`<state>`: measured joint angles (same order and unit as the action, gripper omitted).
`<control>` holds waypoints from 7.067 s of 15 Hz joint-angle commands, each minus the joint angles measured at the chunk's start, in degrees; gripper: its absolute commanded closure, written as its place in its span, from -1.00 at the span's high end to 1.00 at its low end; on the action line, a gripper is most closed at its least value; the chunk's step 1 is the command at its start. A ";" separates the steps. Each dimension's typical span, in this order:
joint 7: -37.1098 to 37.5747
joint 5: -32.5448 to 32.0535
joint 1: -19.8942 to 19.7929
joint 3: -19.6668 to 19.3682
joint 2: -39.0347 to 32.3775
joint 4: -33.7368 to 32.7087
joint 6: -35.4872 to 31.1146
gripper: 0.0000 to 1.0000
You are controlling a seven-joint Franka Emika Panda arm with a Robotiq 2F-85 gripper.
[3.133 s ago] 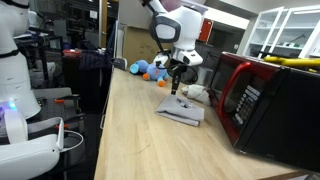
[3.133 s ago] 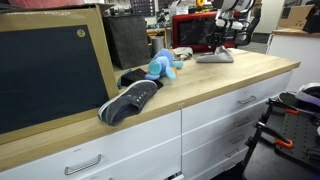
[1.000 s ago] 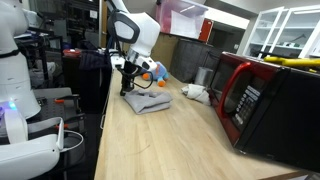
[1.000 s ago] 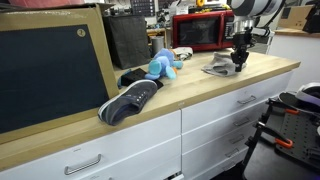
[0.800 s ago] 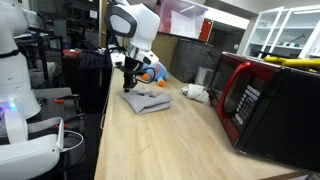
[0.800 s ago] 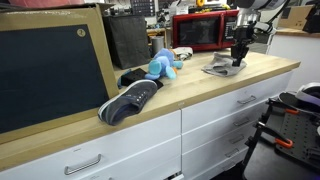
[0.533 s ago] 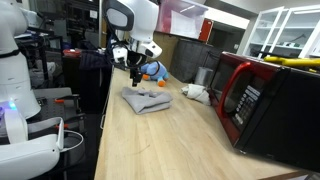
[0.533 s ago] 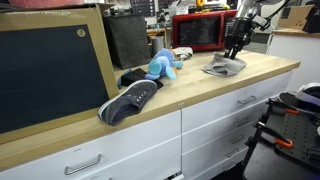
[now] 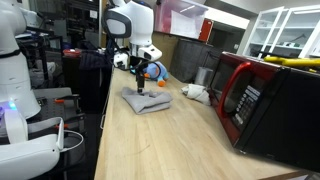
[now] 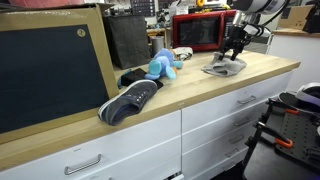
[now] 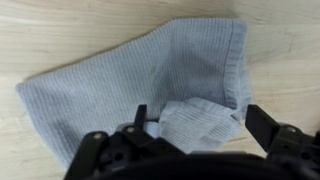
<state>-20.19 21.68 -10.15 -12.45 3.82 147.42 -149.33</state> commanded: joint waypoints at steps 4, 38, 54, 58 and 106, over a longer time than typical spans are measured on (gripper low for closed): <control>13.79 -5.05 -0.56 0.46 -1.95 -0.04 0.45 1.00; 9.69 30.95 3.82 9.53 -6.99 -6.02 -10.83 -0.98; 11.72 18.00 -0.63 4.03 -10.75 -8.01 -13.00 0.29; 14.47 6.85 -1.14 -0.20 -13.15 -7.82 -11.50 -0.20; -15.99 -20.61 -4.00 3.40 -14.24 -13.45 3.91 -1.00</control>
<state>-37.72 3.25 -14.45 -9.11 -10.18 133.22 -145.08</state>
